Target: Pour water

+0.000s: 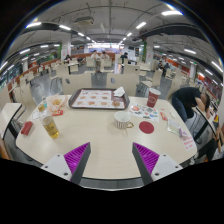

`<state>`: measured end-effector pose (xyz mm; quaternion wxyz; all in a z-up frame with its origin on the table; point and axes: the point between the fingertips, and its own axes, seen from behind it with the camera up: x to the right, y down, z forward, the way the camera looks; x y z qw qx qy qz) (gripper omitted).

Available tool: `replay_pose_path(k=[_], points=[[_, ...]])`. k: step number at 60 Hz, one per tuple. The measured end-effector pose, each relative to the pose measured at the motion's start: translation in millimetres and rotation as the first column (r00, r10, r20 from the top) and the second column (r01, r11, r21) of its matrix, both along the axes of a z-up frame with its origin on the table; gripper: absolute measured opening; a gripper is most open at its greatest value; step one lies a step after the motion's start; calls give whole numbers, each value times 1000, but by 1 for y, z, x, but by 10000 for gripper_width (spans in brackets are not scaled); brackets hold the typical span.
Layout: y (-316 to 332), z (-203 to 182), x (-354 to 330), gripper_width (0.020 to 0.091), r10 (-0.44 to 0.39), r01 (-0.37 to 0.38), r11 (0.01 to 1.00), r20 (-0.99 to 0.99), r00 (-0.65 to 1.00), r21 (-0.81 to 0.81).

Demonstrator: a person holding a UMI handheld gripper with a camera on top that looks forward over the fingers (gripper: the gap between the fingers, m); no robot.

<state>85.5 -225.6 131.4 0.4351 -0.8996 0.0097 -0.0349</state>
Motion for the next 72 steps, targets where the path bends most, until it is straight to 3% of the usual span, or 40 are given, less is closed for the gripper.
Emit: replay_pose_path(k=[18,34,44,57,62,71,72], points=[[-19,-20,-26,846,-21,22,999,21,1000,-43],[-24,-45,-154,854,54,-55,998,-56,997,-27],[25,-42,-237,854,97,-90,992,-86,992,87],[113,-57,-273,831,42,-21,980,-102,994,199],[139,-67,-274,790,18,1,976,-86,996,218],[159,-83,-269,507,-18,38,971,-85,996,235],[160,-82,-269,505,-20,38,970,-79,997,240]])
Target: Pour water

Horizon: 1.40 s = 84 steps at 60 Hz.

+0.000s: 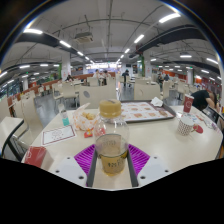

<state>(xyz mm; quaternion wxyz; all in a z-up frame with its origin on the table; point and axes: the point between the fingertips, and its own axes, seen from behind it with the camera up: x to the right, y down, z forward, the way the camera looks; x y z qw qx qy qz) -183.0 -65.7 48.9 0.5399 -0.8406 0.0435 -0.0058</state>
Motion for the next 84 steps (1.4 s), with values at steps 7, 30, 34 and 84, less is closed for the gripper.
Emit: replay_pose_path(k=[7,30,34,84], points=[[1,1,-8,453,34,-34,999,5,999,4],[11,69,0,392,80,-71,995,-145,986,62],[21,97,11,390,81,-55,994,-296,952,96],[110,77,218,389,-170,73,976,-927,-334,-205]])
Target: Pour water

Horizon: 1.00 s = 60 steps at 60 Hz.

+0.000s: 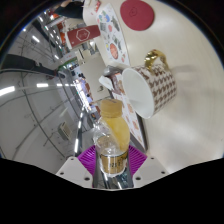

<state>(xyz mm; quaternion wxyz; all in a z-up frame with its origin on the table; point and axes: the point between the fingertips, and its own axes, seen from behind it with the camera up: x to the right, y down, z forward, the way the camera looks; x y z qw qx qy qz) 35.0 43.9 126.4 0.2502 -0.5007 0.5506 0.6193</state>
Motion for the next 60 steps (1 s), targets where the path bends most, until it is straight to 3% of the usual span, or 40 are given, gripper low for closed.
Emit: replay_pose_path(k=[6,11,22,28,37,56,60], points=[[-17,13,3,390,63,-71,997,214,975,26],[-1,24,21,392,89,-136,989,518,851,54],[-5,75,102,392,-41,-201,973,946,322,111],[-6,76,153,390,-90,-189,977,996,29,94],[-15,18,225,393,-20,-151,988,968,-248,-19],[-46,-82,265,406,123,-153,970,921,-370,-191],[-46,-80,264,416,82,-156,977,927,-367,-148]])
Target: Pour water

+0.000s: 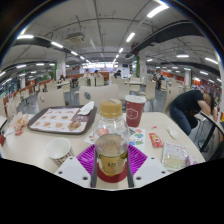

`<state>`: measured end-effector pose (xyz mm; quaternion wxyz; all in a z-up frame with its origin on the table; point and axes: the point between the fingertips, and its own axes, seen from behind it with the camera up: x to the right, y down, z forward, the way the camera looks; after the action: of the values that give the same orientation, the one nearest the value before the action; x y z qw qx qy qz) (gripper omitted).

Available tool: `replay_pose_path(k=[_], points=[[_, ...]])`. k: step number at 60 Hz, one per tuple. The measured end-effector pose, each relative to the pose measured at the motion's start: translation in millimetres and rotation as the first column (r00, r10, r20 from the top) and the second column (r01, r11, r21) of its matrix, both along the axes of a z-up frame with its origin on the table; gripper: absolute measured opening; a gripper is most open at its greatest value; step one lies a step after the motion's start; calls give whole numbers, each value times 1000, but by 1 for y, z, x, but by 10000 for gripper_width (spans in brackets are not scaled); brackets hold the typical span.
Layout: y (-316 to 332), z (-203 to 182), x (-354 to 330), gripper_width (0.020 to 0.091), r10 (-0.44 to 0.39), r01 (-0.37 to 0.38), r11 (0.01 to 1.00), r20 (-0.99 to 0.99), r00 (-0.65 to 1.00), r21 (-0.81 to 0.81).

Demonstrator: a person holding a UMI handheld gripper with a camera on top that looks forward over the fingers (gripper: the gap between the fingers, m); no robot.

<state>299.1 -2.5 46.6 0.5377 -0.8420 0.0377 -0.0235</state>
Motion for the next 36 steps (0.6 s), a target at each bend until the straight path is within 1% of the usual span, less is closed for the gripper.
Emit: replay_pose_path(k=[8,13,17,20,27,36], points=[[-1,0,2,506,-25,24,1000,-35,999,-1],[-8,0,3,667,-54,52,998,-48,997,-38],[-21,3,2,866,-72,68,994,-46,996,-81],[-31,6,2,842,-88,83,991,-45,995,-105],[-67,27,-13,853,-103,97,986,-38,994,-135],[-122,57,-42,850,-111,105,978,-20,994,-183]])
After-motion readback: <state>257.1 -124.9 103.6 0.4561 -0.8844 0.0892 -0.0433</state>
